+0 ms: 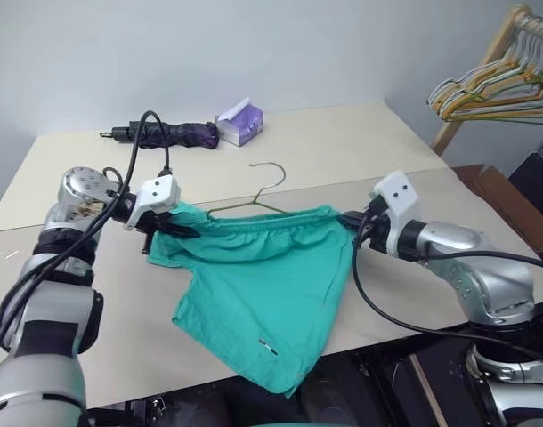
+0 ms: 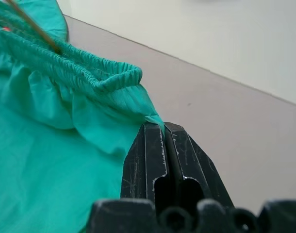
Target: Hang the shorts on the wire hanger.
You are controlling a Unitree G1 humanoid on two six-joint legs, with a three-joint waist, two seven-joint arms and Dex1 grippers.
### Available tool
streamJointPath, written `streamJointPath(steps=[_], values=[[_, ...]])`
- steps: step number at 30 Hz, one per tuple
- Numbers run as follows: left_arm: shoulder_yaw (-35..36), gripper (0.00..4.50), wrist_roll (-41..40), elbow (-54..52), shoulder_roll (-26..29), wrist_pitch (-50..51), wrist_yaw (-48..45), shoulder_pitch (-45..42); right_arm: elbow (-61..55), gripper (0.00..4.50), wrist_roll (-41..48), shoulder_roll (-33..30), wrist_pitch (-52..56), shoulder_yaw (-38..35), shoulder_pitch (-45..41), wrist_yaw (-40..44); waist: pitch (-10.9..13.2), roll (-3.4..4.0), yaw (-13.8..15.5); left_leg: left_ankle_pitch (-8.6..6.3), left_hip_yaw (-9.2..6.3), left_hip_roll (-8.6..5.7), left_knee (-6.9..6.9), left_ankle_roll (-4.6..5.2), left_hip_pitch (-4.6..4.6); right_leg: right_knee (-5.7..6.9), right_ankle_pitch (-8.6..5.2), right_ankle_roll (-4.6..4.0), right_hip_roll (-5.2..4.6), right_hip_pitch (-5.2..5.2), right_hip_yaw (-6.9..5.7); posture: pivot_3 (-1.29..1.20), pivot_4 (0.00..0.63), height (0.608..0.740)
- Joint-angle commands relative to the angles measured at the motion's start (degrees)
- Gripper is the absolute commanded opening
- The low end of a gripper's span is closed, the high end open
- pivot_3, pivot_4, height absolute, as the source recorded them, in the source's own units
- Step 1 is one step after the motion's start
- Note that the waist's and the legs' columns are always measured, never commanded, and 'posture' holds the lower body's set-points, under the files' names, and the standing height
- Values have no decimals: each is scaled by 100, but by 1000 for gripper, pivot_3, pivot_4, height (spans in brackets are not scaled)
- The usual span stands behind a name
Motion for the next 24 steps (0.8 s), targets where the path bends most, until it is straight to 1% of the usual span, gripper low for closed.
streamJointPath(steps=[1,2,7,9,11,12,14,15,17,20,23,24], values=[[235,82,-60,-111,-88,92,99,-196,-327,1036,66,-108,-139,-319,-112,54,0,0,-5,0,1,-1,0,0,0,0,0,0,-1,0,0,-191,57,740],[253,82,-43,-94,-121,83,110,-209,-382,1291,98,-131,-160,-353,-102,101,0,0,-8,0,0,-1,0,0,0,0,0,0,0,0,1,-191,55,740],[401,82,-48,-23,-316,6,298,-270,-641,3119,234,-393,-176,-584,-27,357,-2,-1,-6,0,-1,-2,1,0,3,2,0,0,-1,2,0,-196,40,740],[456,82,-72,-68,-368,-33,324,-265,-582,3844,368,-656,-95,-788,-172,567,-3,-1,-14,0,0,-3,1,0,4,2,1,0,-3,2,0,-192,32,740],[499,82,-87,-132,-400,-51,323,-252,-500,4474,568,-957,26,-960,-384,836,-3,-1,-14,0,-1,-6,1,0,4,2,0,0,-6,2,0,-187,23,740],[518,82,-91,-162,-409,-86,308,-247,-416,4474,695,-1256,132,-929,-610,1148,-3,1,-23,0,0,-7,1,0,3,2,1,0,-6,1,0,-184,21,740],[559,82,-92,-211,-437,-145,321,-248,-190,4474,793,-1839,383,-615,-1097,1696,-7,7,-32,1,0,-13,1,0,4,3,1,0,-13,1,2,-183,18,740],[582,82,-106,-237,-460,-153,324,-251,-29,4474,655,-2069,356,-313,-1357,1911,-9,9,-30,1,-1,-12,0,0,6,3,0,0,-13,1,1,-183,12,740],[612,82,-143,-313,-511,-160,308,-248,338,4474,334,-2315,253,342,-1893,2291,-19,9,-59,0,-3,-7,0,0,8,1,0,0,-9,3,-3,-180,5,740],[653,82,-183,-457,-588,-152,260,-220,874,4474,-33,-2376,26,1130,-2581,2949,-38,1,-109,0,-2,-7,2,0,9,1,0,0,-10,4,-3,-171,0,740],[697,82,-227,-619,-658,-117,251,-188,1455,4474,-595,-2209,-353,1972,-3120,3542,-39,2,-156,1,-1,-11,2,-1,6,3,1,1,-14,2,-1,-160,0,740],[709,82,-239,-670,-670,-107,253,-173,1676,4474,-788,-2067,-462,2173,-3237,3568,-39,3,-172,1,-2,-12,2,-1,6,4,1,1,-15,0,-1,-155,0,740]])
